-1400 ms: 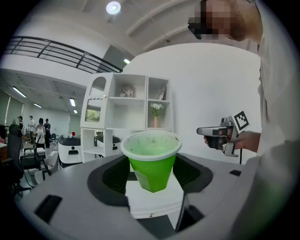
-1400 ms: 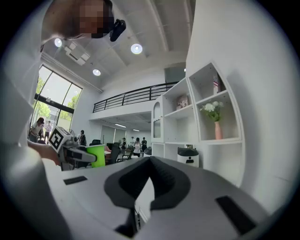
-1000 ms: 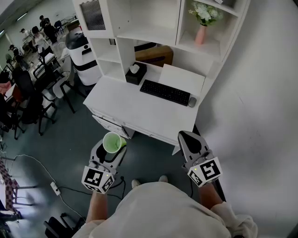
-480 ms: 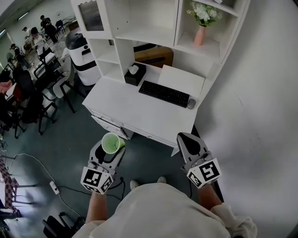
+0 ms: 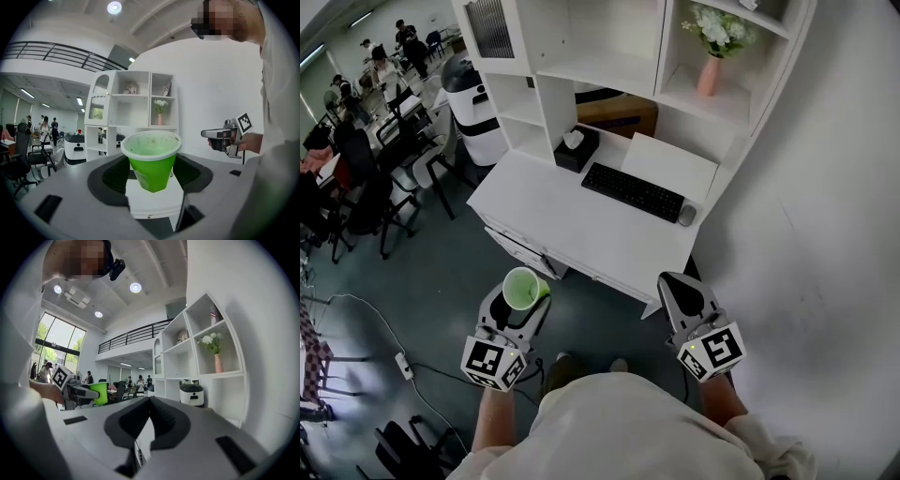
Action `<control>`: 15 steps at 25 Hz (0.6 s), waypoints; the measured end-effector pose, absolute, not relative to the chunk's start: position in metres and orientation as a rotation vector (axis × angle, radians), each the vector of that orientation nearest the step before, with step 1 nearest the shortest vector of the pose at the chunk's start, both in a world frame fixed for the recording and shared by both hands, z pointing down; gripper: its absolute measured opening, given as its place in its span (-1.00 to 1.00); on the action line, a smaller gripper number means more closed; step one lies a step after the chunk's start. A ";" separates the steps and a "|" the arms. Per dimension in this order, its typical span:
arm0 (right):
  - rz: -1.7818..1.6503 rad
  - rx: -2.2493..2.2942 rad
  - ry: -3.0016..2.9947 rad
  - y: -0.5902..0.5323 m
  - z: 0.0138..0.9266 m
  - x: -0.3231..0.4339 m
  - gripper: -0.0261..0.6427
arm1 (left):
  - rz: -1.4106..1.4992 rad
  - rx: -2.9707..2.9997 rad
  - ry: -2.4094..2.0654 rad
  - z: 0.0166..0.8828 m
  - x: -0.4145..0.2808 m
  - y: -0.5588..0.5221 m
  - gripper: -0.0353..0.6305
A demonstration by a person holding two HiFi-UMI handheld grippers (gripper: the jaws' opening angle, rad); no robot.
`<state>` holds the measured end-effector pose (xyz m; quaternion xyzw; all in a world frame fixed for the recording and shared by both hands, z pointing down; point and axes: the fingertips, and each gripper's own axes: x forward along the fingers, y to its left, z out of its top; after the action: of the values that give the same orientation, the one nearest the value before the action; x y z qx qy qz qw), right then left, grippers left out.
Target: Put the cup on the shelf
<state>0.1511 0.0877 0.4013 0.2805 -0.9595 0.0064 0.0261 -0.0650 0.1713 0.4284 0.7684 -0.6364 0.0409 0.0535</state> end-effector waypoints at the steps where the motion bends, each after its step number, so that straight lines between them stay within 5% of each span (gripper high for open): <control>1: 0.025 0.861 -2.968 0.086 0.402 0.151 -0.91 | 0.126 2.331 -1.934 0.429 -0.065 0.170 -0.02; 15: 0.011 0.893 -2.930 0.034 0.406 0.080 -0.91 | 0.102 2.414 -1.851 0.432 -0.121 0.099 -0.02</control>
<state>0.0805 0.0336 0.4065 0.2912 -0.9558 0.0034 0.0393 -0.1206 0.0990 0.4318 0.7921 -0.6075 0.0334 0.0489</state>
